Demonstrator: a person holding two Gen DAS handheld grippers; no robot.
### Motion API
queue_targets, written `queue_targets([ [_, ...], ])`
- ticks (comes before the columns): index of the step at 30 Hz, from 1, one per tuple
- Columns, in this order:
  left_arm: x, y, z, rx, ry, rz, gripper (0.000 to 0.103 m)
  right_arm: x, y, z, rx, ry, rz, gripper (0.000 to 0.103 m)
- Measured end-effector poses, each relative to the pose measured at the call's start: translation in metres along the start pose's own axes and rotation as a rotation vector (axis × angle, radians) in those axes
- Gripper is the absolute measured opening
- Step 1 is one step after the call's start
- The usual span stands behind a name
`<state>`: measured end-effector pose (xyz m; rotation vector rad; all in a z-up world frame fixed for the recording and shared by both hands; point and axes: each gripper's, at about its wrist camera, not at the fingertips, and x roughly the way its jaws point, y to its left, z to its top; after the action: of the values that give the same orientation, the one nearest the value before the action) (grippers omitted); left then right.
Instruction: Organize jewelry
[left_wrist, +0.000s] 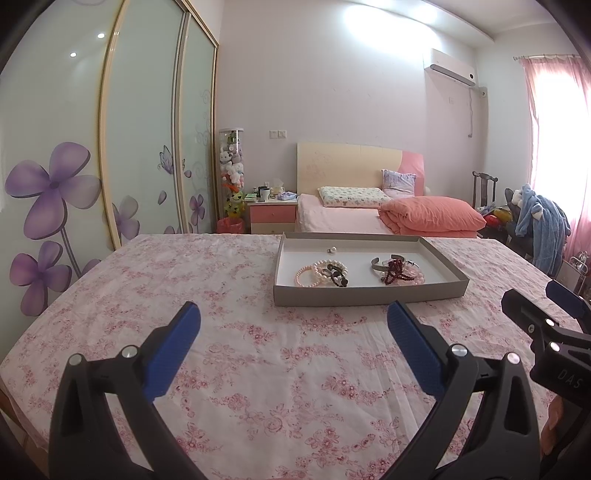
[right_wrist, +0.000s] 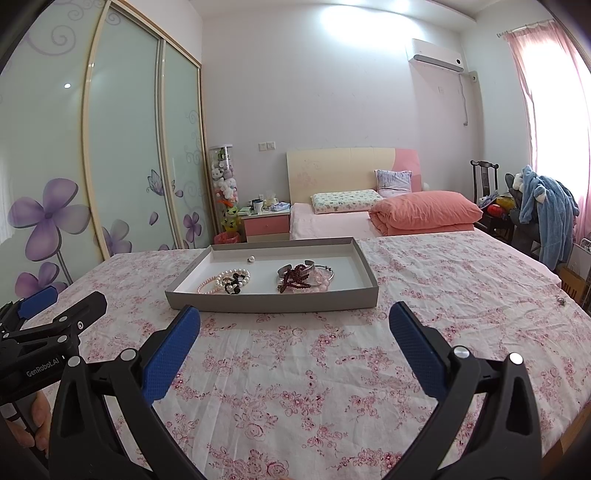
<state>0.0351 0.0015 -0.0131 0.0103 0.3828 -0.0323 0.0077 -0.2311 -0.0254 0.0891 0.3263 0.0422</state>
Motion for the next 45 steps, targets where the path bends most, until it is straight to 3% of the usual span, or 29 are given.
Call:
queue_targets([
  [45, 0.0006, -0.0022, -0.0034, 0.006, 0.005, -0.006, 0.099, -0.0001, 0.0001, 0.0021, 0.003, 0.004, 0.000, 0.101],
])
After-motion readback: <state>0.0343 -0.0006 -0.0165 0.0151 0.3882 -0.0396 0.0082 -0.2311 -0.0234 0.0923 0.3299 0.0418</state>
